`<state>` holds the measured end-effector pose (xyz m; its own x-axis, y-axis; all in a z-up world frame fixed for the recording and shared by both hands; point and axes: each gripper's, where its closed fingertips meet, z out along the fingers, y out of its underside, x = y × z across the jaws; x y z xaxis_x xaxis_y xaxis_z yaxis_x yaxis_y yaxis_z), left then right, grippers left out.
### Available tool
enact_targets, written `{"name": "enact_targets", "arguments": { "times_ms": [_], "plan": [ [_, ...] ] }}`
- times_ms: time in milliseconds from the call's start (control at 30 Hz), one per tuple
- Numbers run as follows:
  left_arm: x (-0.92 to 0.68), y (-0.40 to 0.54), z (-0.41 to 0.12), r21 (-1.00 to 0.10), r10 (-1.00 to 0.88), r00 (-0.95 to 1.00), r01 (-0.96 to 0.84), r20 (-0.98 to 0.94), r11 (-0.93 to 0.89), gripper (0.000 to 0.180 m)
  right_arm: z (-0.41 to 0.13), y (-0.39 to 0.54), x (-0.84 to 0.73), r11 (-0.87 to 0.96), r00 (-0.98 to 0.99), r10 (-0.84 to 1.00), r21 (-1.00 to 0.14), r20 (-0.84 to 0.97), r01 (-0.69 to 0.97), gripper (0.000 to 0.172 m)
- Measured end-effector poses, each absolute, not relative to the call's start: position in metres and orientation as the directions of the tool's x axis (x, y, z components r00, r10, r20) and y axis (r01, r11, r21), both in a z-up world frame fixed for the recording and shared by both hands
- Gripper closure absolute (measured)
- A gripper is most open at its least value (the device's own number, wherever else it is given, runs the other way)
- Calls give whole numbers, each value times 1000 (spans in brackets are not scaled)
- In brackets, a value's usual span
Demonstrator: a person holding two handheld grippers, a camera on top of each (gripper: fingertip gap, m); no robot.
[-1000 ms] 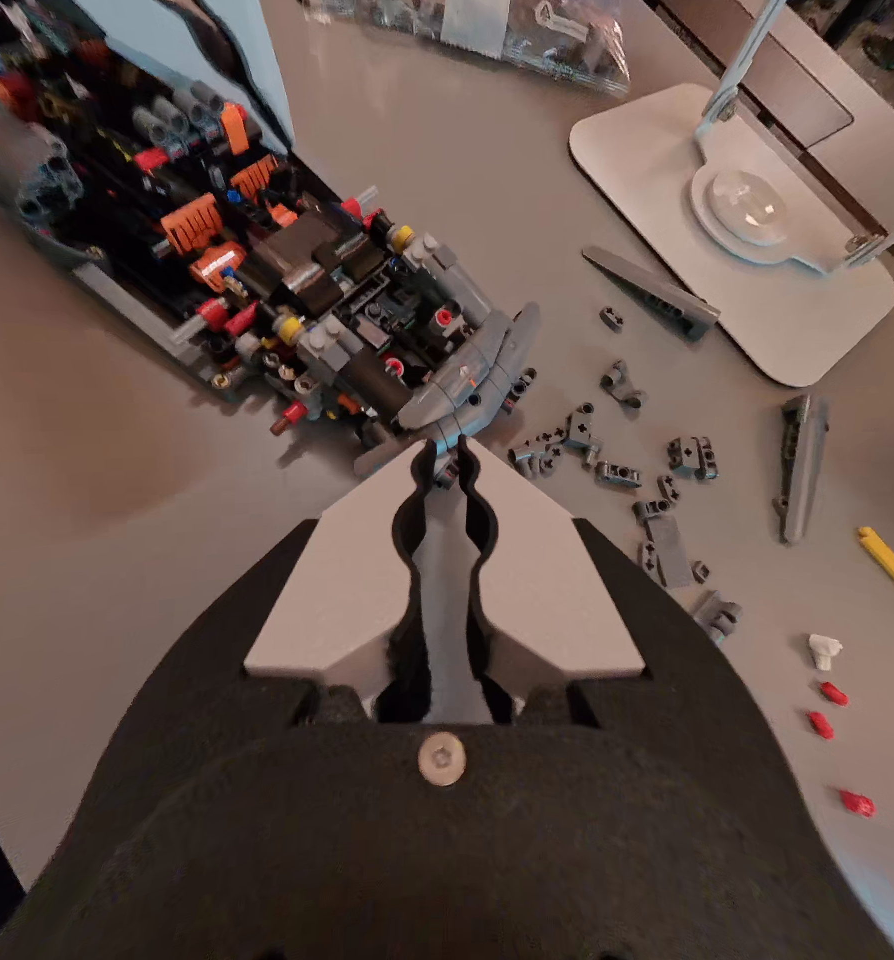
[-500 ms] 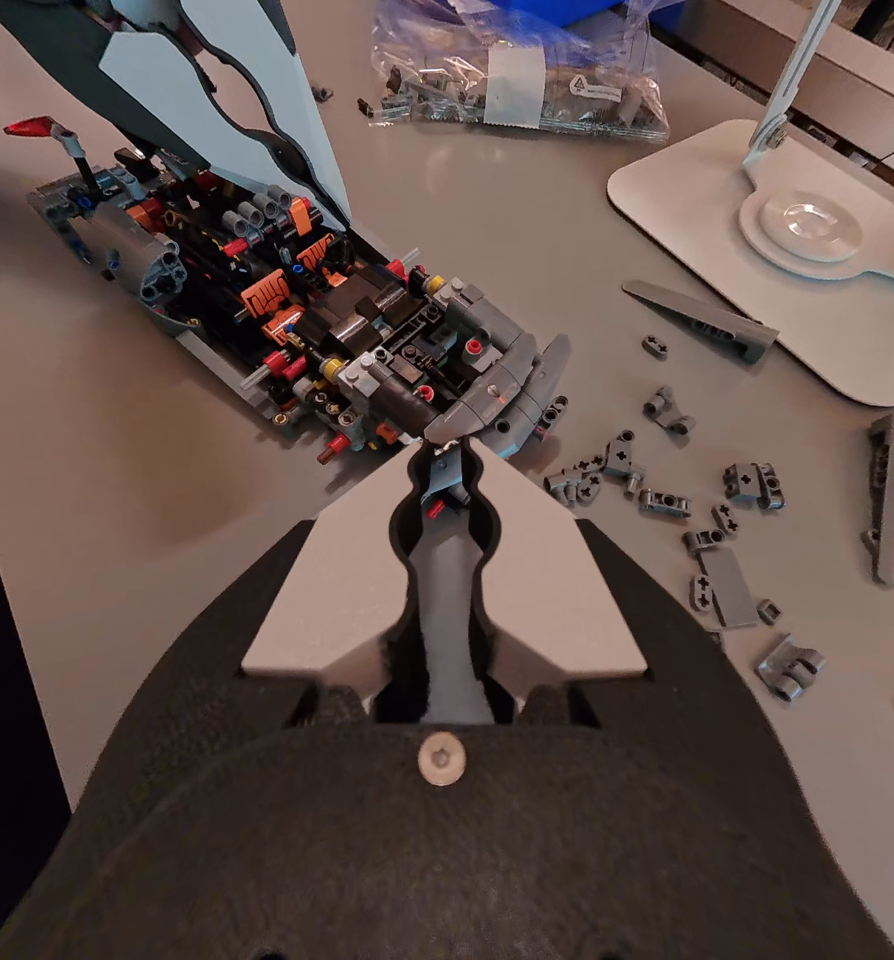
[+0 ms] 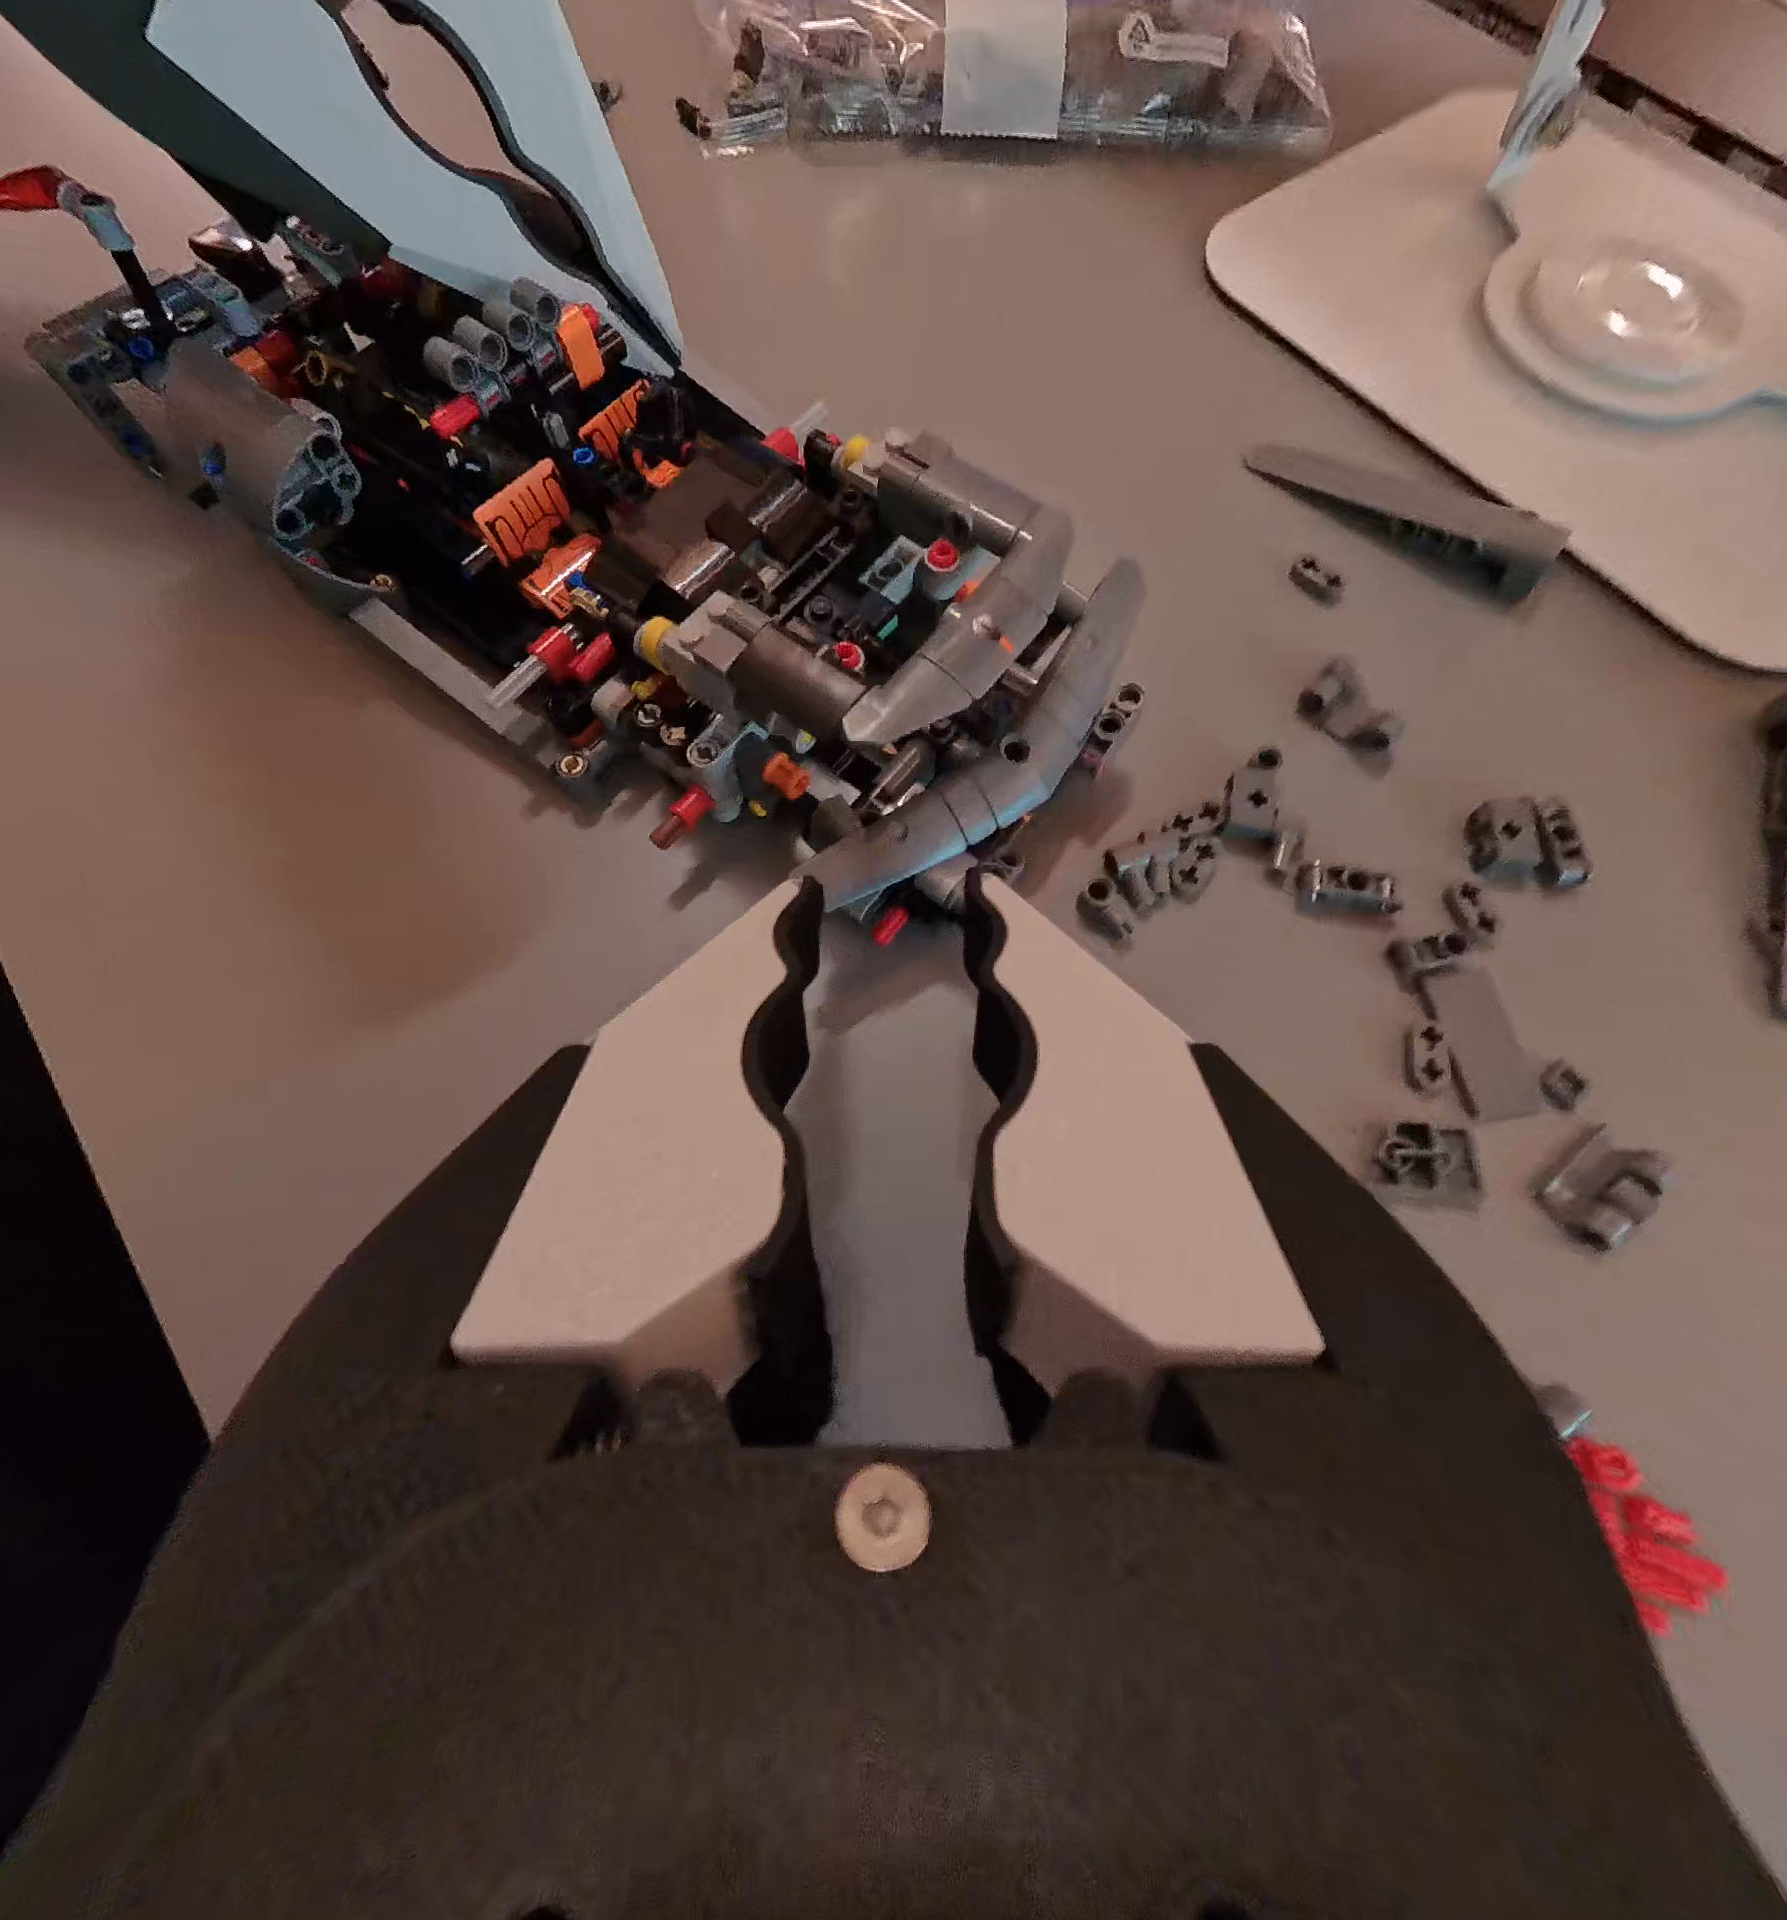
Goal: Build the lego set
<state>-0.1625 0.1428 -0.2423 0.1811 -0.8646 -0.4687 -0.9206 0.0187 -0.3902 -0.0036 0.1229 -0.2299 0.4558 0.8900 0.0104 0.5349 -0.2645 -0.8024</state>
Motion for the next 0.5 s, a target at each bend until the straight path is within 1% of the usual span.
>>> {"name": "enact_targets", "arguments": {
  "times_ms": [167, 233, 267, 367, 433, 500],
  "plan": [
    [-162, 143, -242, -385, -863, 182, -923, -471, 16, 180, -231, 121, -2, -305, 511, 859, -808, -5, 505, 148],
    [-162, 144, -243, -384, -862, 181, -923, -473, 17, 180, -231, 118, -3, -301, 507, 862, -804, 0, 512, 144],
    [-162, 144, -243, -383, -862, 181, -924, -474, 17, 180, -231, 114, -5, -302, 498, 867, -803, -8, 513, 145],
    [-162, 144, -243, -381, -860, 179, -924, -478, 19, 180, -238, 114, -7, -321, 517, 856, -793, -8, 518, 142],
    [-162, 144, -243, -379, -858, 177, -925, -481, 21, 180, -242, 117, -9, -354, 544, 838, -794, -35, 494, 136],
    [-162, 144, -242, -377, -857, 179, -926, -484, 19, 180, -242, 120, -11, -365, 562, 826, -805, -48, 468, 137]
  ]
}}
